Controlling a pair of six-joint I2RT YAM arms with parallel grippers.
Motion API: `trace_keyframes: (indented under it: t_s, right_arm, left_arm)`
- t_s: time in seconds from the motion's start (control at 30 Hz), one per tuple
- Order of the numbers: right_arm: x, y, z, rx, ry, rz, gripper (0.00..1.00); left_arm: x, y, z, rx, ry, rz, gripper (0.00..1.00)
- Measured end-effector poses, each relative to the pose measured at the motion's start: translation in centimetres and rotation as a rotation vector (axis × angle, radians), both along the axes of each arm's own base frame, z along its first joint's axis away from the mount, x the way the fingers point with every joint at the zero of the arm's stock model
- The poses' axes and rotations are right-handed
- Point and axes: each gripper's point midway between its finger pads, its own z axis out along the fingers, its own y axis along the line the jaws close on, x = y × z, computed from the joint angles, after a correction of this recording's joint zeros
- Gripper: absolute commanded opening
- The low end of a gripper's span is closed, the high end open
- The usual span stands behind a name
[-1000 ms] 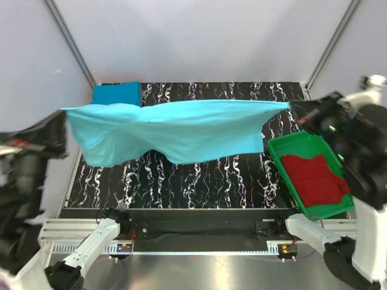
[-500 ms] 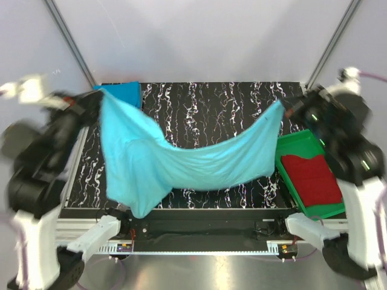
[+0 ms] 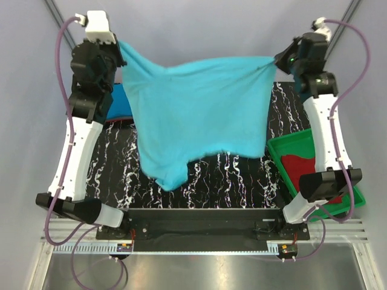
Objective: Fold and stack the t-shirts
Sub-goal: Flatten the tshirt out
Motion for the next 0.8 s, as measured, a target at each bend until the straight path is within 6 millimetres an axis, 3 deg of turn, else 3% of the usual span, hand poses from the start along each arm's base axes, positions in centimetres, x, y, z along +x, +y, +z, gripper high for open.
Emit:
trace_keyframes:
  t_s: [0.13,0.23,0.33,0.47,0.53,0.6,0.8]
  right_arm:
    - [0.1,-2.6,4.8,0.000,-0.117,-0.022,0.00]
    - [-1.0,-2.4,7.8,-0.012,-0.193,0.004,0.00]
    - [-2.4,-2.0,8.8,-0.025,-0.219,0.026,0.00]
    - [-4.2,-2.1,7.8,-0.052,-0.201,0.035,0.00]
    - [-5.1,-2.3,6.3,-0.066,-0.172,0.036,0.00]
    - [-5.8,-2.4,4.5,-0.078,-0.136,0.037,0.00]
    - [-9.6,-1.9,-3.8,-0.062,0.048,0.075,0.00]
  left_arm:
    - [-1.1,1.1,6.7,0.031,-0.179,0.022,0.00]
    - [-2.9,1.5,10.8,0.041,-0.293,0.022,0.00]
    - [-4.3,1.2,12.7,0.041,-0.345,-0.008,0.00]
    - [-5.5,0.3,13.2,0.042,-0.364,-0.076,0.00]
    - [-6.0,-0.4,11.9,0.038,-0.344,-0.111,0.00]
    - [-7.1,-0.8,8.3,0.029,-0.271,-0.145,0.00]
    - [-12.1,-0.4,-6.3,-0.033,-0.027,-0.176,0.00]
